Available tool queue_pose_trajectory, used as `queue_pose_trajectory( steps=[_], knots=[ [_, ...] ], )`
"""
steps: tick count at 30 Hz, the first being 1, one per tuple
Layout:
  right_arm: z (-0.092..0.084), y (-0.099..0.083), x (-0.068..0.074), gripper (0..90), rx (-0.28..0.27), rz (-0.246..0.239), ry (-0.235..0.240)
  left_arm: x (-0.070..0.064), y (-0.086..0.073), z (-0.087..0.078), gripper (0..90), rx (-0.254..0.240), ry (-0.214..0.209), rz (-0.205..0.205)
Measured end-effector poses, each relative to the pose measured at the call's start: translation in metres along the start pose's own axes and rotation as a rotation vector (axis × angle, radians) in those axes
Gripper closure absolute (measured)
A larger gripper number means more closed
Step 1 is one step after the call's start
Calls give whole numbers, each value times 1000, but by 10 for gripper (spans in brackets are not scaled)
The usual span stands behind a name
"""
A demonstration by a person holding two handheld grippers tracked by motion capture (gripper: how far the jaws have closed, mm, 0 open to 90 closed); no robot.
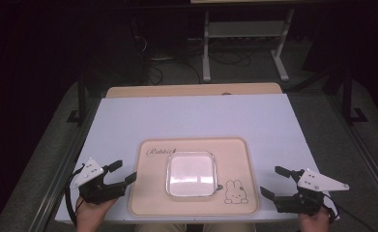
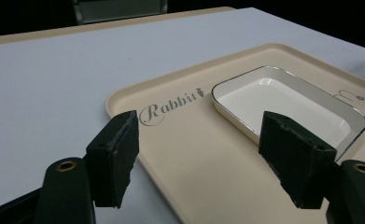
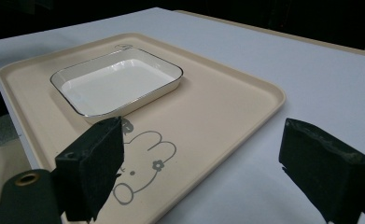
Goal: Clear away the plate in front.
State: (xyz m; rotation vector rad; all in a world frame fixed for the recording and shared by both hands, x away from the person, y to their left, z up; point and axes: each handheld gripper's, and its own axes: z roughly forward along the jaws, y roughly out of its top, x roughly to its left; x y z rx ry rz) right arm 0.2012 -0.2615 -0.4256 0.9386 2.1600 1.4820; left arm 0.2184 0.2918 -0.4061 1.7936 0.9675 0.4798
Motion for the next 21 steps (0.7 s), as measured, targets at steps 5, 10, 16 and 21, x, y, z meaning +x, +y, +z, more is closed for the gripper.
queue_pose_trajectory(
  steps=[5,10,16,21],
  knots=[
    [1,0,-1,131,10,7,-6,5,-4,-4,269,-5,8,-3],
    [1,-1,-1,131,18,10,-7,10,-6,-4,244,-14,25,-28],
    [2,0,0,131,23,8,-6,12,-8,-5,244,-22,38,-31],
    [3,0,0,131,27,6,-2,14,-8,-4,244,-26,42,-37]
  ],
)
